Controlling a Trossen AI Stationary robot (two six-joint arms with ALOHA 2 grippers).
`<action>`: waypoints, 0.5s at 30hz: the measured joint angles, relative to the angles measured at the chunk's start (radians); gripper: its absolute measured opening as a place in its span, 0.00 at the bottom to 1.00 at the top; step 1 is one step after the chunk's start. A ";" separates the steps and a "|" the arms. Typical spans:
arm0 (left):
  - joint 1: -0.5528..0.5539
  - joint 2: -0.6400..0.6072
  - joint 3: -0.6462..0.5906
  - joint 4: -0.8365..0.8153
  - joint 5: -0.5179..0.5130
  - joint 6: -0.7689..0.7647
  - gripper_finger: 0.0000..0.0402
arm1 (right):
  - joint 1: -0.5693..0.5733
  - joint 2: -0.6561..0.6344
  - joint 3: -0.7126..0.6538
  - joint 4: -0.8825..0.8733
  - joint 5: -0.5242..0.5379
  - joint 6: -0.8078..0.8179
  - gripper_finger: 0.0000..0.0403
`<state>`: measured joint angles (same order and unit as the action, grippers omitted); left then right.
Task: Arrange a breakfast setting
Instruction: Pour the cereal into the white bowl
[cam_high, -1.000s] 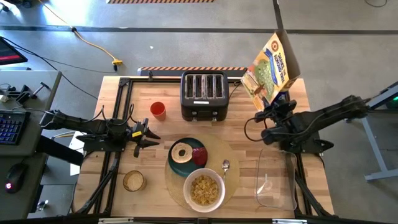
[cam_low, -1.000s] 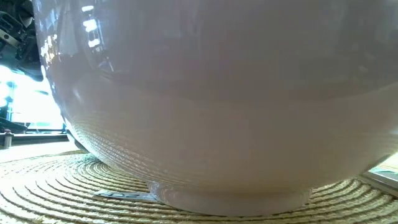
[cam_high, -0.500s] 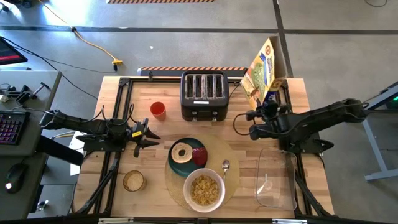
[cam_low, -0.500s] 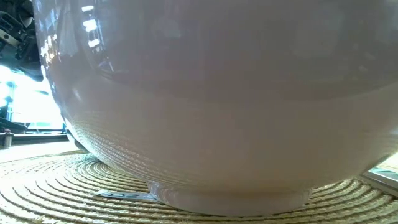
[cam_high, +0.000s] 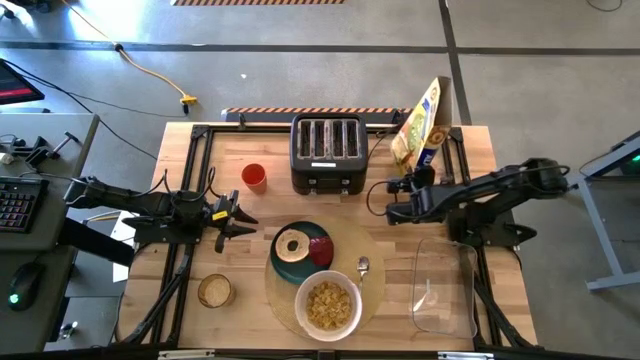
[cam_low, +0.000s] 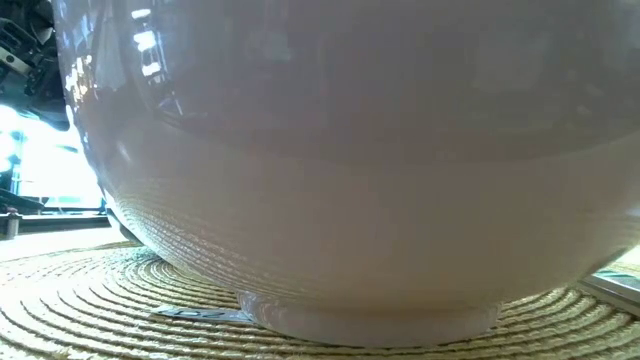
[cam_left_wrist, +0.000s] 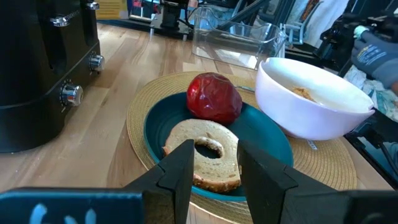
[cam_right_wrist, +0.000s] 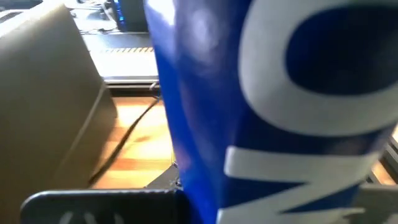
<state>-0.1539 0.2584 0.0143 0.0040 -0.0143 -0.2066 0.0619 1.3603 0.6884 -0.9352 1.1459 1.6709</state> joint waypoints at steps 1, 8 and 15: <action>0.000 0.000 0.000 0.000 0.000 0.000 0.28 | -0.003 0.017 0.000 -0.008 0.000 0.022 0.15; 0.000 0.000 0.000 0.000 0.000 0.000 0.28 | -0.022 0.091 0.000 -0.051 -0.050 0.094 0.15; 0.000 0.000 0.000 0.000 0.000 0.000 0.28 | -0.043 0.139 0.000 -0.065 -0.060 0.154 0.15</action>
<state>-0.1541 0.2588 0.0143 0.0040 -0.0143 -0.2066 0.0190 1.4994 0.6888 -0.9999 1.0859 1.8252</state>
